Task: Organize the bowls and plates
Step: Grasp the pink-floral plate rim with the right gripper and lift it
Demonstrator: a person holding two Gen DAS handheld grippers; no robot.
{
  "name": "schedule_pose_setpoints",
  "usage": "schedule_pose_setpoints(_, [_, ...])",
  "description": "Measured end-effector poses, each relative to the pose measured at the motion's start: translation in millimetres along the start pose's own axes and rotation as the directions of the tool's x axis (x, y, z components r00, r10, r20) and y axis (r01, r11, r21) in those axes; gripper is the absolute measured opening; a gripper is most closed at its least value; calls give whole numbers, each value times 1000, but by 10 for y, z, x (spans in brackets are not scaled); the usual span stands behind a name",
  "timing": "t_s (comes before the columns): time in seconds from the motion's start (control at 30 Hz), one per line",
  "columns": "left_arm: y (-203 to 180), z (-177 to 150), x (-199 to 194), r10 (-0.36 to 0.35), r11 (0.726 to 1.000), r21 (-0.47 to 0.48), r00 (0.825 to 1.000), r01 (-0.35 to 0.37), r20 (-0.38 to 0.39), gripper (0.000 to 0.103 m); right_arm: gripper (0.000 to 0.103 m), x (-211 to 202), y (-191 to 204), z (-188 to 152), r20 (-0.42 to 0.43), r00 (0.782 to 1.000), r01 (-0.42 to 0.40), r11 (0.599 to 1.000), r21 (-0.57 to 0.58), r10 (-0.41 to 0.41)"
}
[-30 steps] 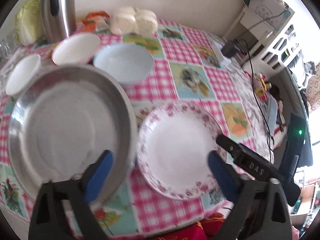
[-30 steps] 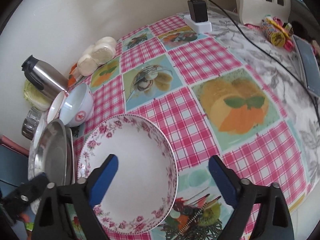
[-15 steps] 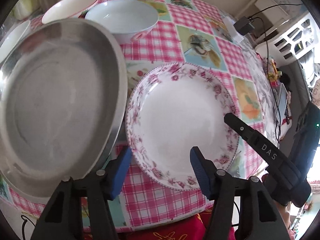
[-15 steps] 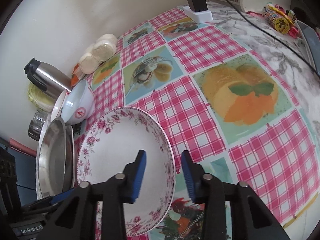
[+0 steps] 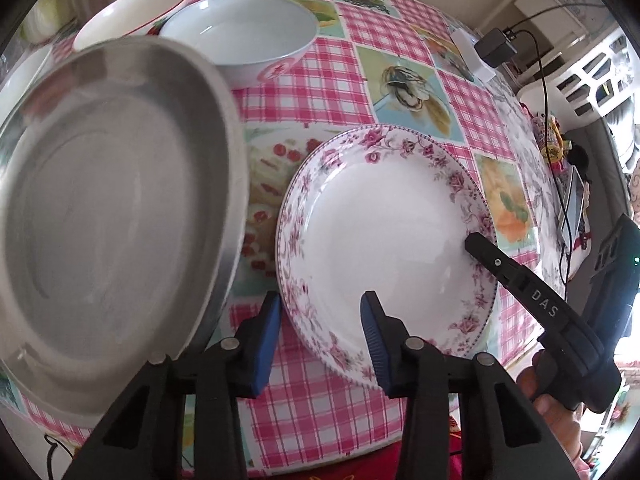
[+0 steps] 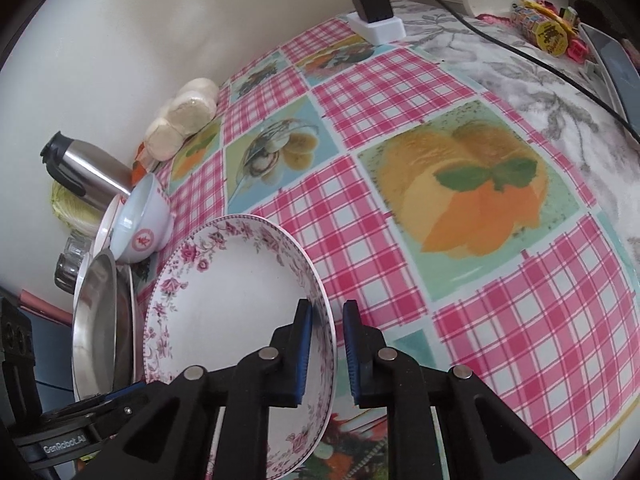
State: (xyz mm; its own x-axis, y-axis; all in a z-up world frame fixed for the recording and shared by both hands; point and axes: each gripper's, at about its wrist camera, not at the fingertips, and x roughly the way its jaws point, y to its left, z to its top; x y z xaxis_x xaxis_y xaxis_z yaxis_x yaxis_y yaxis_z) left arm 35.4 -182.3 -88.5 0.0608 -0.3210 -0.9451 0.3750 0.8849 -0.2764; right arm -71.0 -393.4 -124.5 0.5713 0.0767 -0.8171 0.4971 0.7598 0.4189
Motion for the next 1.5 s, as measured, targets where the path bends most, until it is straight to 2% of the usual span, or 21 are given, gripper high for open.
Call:
schedule_pose_setpoints(0.17, [-134,50,85,31,998,52,999,-32,19,37,17,-52,-142,18,16,1000,-16,999,38,15])
schedule_pose_setpoints(0.37, [-156,111,302,-60,998,6,998,60,-37,31,15,-106,-341,56,34,999,-34,997,76,32])
schedule_pose_setpoints(0.47, [-161,140,310,-71,997,-7,997,71,-14,31,15,-108,-405,49,46,997,-60,994,96,56])
schedule_pose_setpoints(0.6, [-141,175,317,-91,996,-18,996,91,14,31,15,-107,-387,46,53,998,-51,995,81,47])
schedule_pose_setpoints(0.7, [-137,192,332,-63,998,-6,998,63,29,18,14,-101,-344,48,60,998,-30,997,67,26])
schedule_pose_setpoints(0.73, [-128,197,338,-62,998,-6,998,62,33,16,11,-107,-331,42,65,998,-27,998,62,23])
schedule_pose_setpoints(0.83, [-94,185,303,-63,998,-7,997,64,50,12,10,-115,-294,40,66,998,-12,999,51,9])
schedule_pose_setpoints(1.1, [-242,164,193,-48,997,71,994,41,102,12,10,-258,-242,67,80,996,28,999,20,-30])
schedule_pose_setpoints(1.4, [-177,177,-39,-114,993,59,983,107,146,12,10,-526,-30,179,123,991,53,998,-21,-50])
schedule_pose_setpoints(1.5, [-150,206,-216,-123,991,68,972,111,199,12,10,-642,103,232,146,989,44,998,-40,-38])
